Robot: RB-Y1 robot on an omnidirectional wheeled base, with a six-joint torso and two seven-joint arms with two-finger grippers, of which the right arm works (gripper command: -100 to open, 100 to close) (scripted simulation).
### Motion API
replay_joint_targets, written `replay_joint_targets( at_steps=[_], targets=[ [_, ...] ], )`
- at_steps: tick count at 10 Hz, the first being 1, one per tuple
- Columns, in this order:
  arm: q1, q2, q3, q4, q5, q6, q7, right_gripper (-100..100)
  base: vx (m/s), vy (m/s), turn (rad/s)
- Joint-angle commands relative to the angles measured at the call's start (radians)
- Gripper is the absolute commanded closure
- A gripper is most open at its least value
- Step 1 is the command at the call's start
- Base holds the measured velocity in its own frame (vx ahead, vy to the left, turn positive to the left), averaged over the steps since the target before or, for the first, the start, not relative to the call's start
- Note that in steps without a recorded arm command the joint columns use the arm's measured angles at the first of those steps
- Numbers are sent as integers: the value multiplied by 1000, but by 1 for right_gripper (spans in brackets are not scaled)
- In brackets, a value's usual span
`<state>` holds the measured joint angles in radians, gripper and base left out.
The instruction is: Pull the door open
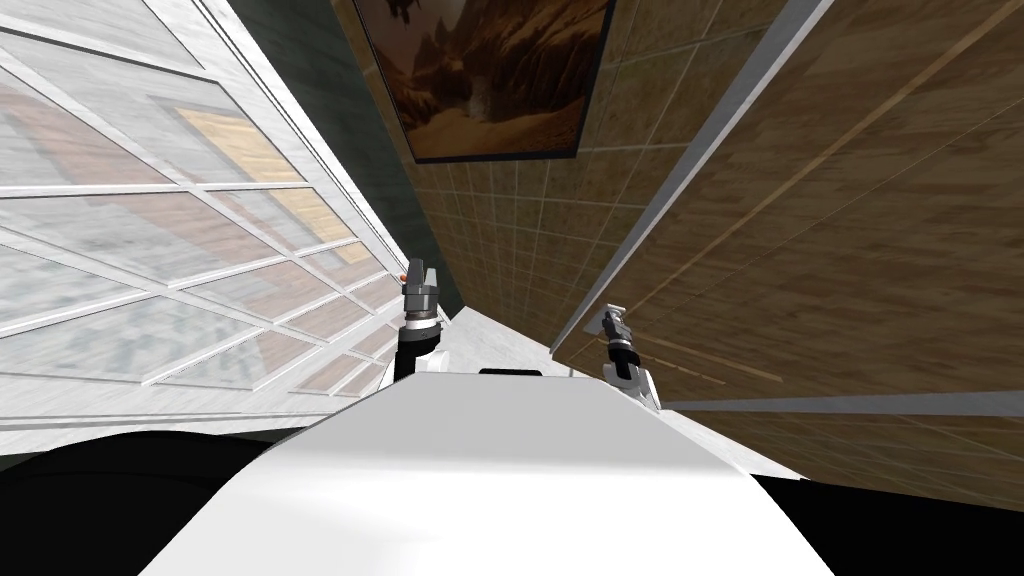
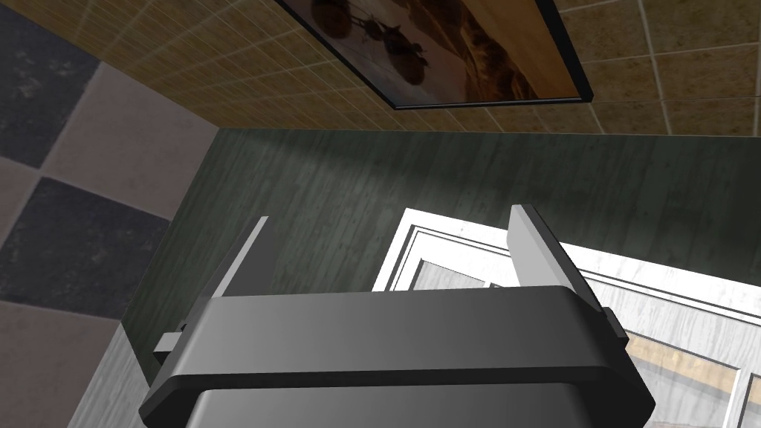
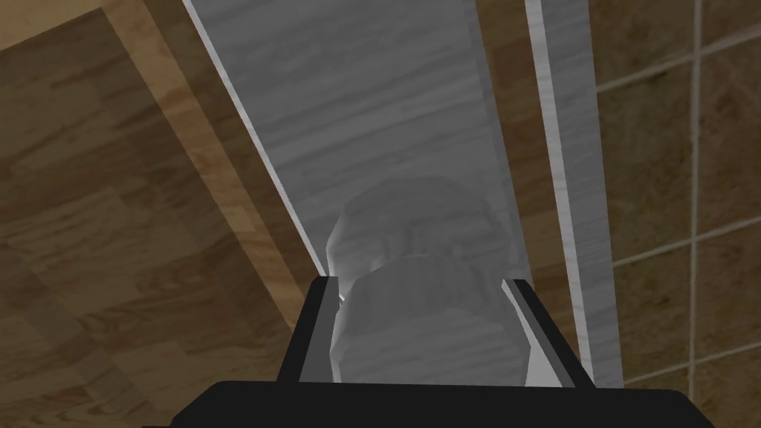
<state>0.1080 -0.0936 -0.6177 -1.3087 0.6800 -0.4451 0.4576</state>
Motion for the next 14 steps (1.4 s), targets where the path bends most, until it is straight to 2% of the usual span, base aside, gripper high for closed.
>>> replay_joint_targets(
  at_steps=[1, 3, 4, 6, 7, 8, 9, 11, 12, 13, 14],
  targets=[
    [0, 0, 7, -3, -15, 1, -31, 100, -41, -20, 20],
    [-8, -6, 24, 5, -66, 4, -93, 100, -46, -23, 36],
    [-8, -6, 24, 5, -66, 4, -105, 100, -42, -25, 21],
    [-16, -13, 44, 14, -121, 8, -166, 100, -62, -24, 33],
    [-16, -13, 44, 14, -121, 8, -183, 100, -51, -18, 23],
    [-20, -16, 54, 18, -151, 10, -219, 100, -41, -16, 23],
    [-20, -16, 54, 18, -151, 10, -223, 100, -35, -19, 21],
    [-28, -24, 75, 27, -212, 15, -289, 100, -59, -26, 36],
    [-28, -24, 75, 27, -212, 15, -304, 100, -53, -33, 31],
    [-33, -27, 86, 32, -245, 17, -339, 100, -57, -22, 34],
    [-33, -27, 86, 32, -245, 17, -345, 100, -44, -15, 18]
  ],
)
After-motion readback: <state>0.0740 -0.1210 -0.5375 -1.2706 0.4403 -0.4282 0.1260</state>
